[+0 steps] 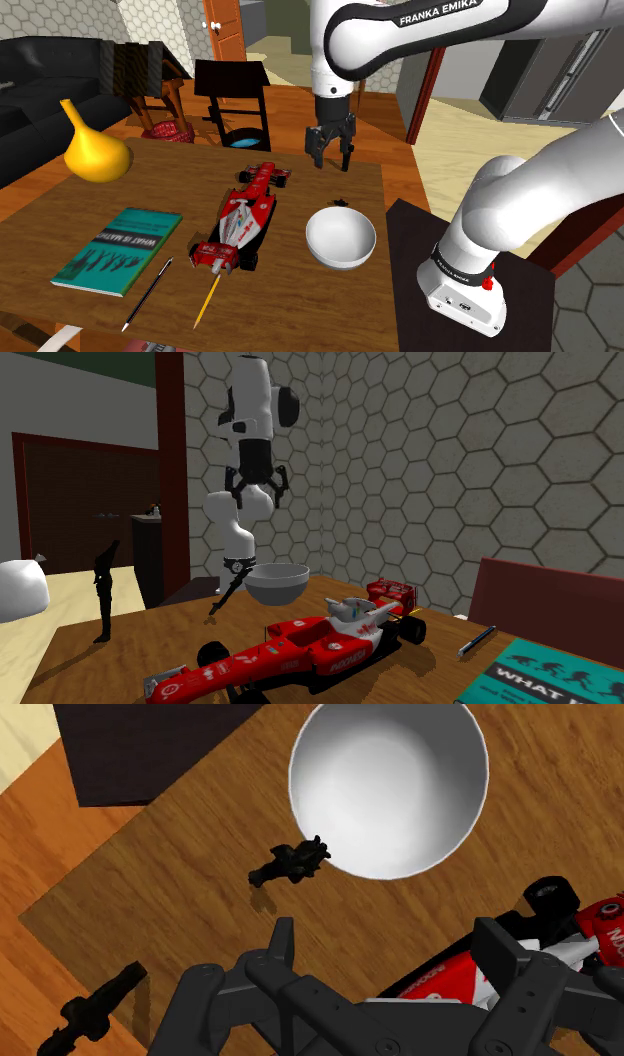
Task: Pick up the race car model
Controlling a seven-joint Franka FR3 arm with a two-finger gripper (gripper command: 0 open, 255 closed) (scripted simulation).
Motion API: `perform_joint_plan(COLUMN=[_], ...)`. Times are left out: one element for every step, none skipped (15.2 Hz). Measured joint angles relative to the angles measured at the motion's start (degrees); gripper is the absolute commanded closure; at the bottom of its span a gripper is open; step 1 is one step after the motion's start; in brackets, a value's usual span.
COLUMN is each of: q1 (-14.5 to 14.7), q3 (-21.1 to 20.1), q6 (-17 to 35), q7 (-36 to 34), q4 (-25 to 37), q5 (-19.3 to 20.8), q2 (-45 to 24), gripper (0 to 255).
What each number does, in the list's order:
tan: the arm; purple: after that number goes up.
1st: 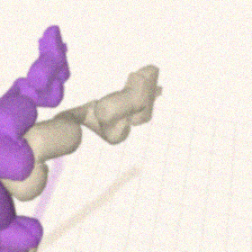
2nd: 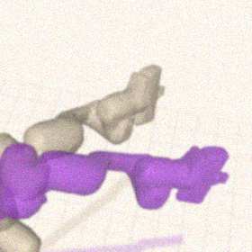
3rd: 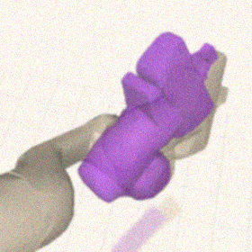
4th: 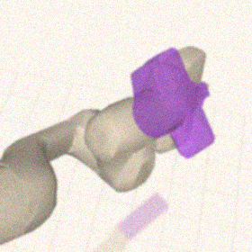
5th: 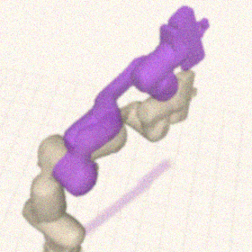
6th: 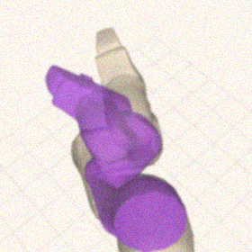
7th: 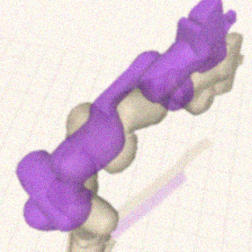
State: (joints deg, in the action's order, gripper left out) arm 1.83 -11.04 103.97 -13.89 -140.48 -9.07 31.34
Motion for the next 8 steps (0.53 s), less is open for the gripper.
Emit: perform_joint_plan(q1=[-0.08,-0.06,-0.12,-0.11,-0.16,-0.34,-0.39,-0.40], q3=[-0.86,-1.62,-2.66,-3.43,-4.46,-5.16,-6.07,-6.95], q6=[1.78,3.86,5.96,7.96,9.78,11.63,13.20,15.04], q7=[-1.45,-2.75,-4.37,-5.76,-7.49,-8.89,-10.65,-12.42], q4=[0.75,0.22,1.16,0.94,1.95,2.51,3.56,4.14], q5=[-0.31,-0.69,-0.90,-1.14,-1.16,-1.04,-0.88,-0.68], q2=[-1.98,-3.01,-5.43,-6.68,-8.91,-10.83,-12.87,-14.77], gripper=[0,0,0,0,0,0,0,0])
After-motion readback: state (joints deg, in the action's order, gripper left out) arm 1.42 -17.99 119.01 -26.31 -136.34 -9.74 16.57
